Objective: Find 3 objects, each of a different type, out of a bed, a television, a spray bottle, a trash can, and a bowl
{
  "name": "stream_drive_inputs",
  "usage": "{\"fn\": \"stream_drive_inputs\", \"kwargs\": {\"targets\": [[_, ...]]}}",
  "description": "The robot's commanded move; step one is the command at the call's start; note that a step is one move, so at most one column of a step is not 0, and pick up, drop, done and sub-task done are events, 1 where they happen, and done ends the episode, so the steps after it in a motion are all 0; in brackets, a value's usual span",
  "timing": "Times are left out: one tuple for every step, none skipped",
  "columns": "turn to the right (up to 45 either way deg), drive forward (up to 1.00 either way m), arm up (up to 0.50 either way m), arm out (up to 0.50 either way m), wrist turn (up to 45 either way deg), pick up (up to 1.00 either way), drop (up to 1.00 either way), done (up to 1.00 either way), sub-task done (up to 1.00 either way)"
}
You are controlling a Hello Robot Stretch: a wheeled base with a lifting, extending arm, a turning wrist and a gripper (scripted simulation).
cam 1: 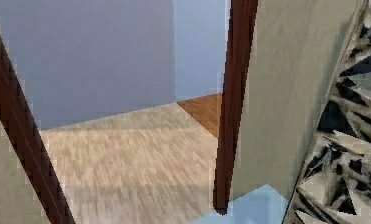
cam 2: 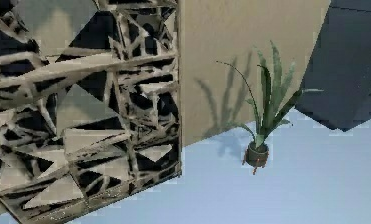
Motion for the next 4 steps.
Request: {"fn": "stream_drive_inputs", "kwargs": {"targets": [[0.0,0.80,0.00,0.00,0.0,0.00,0.00,0.00,0.00],[-30.0,0.00,0.00,0.00,0.0,0.00,0.00,0.00,0.00],[0.0,0.30,0.00,0.00,0.0,0.00,0.00,0.00,0.00],[-33.0,0.00,0.00,0.00,0.0,0.00,0.00,0.00,0.00]]}}
